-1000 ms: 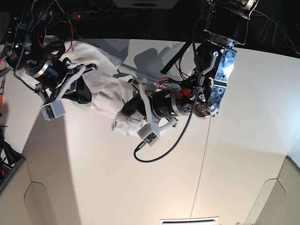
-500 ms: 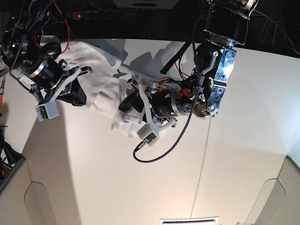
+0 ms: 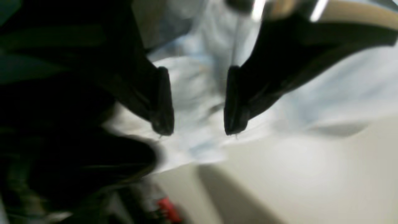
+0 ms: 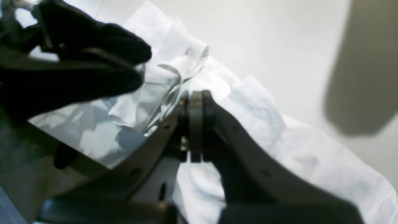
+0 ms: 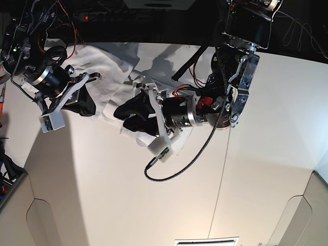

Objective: Layout the t-shirt on the table in an organized manner, then fold the t-shirt properly
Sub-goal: 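Grasp the other strip end with the right gripper and lift it, then fold the right gripper's end over toward the left gripper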

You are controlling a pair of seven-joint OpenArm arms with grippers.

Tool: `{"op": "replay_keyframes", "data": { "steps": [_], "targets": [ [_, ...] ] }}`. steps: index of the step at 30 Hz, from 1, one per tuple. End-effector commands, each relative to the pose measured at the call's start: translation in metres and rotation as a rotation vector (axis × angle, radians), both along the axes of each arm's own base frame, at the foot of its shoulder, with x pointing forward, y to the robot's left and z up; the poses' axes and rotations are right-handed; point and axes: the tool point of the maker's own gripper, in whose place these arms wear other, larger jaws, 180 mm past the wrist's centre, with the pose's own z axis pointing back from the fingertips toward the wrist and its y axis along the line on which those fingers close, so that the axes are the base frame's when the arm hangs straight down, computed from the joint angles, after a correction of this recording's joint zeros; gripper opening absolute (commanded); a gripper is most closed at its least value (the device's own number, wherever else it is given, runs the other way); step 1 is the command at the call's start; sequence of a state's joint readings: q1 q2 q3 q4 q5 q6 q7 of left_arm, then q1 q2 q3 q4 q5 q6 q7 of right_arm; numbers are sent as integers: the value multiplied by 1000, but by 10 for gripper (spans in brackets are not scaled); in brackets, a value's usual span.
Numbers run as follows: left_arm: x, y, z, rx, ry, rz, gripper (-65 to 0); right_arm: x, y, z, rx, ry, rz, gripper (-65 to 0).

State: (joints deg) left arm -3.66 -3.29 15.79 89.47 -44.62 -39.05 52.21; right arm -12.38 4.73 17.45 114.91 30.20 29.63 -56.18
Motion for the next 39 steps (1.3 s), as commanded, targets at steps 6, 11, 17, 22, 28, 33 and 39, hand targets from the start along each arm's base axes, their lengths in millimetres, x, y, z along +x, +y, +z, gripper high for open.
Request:
{"op": "replay_keyframes", "data": {
  "steps": [6,11,17,22,28,33,39],
  "targets": [
    [18,9,41,-36,-124,28,-347,5,29,27,144,-80,68,-650],
    [51,63,46,28,-177,208,-541,-1,69,30,176,-103,180,-650],
    [71,123,45,65,-184,363,-650,3,109,25,112,-147,271,-650],
    [71,149,29,174,-180,376,-650,29,125,-4,40,-93,232,-650],
    [67,153,-6,166,-64,383,-650,46,146,-51,52,47,240,-650],
    [59,151,-32,104,56,392,-650,42,148,-76,42,126,235,-650],
    [61,147,-29,27,74,407,-650,33,138,-85,-27,206,232,-650]
  ]
}}
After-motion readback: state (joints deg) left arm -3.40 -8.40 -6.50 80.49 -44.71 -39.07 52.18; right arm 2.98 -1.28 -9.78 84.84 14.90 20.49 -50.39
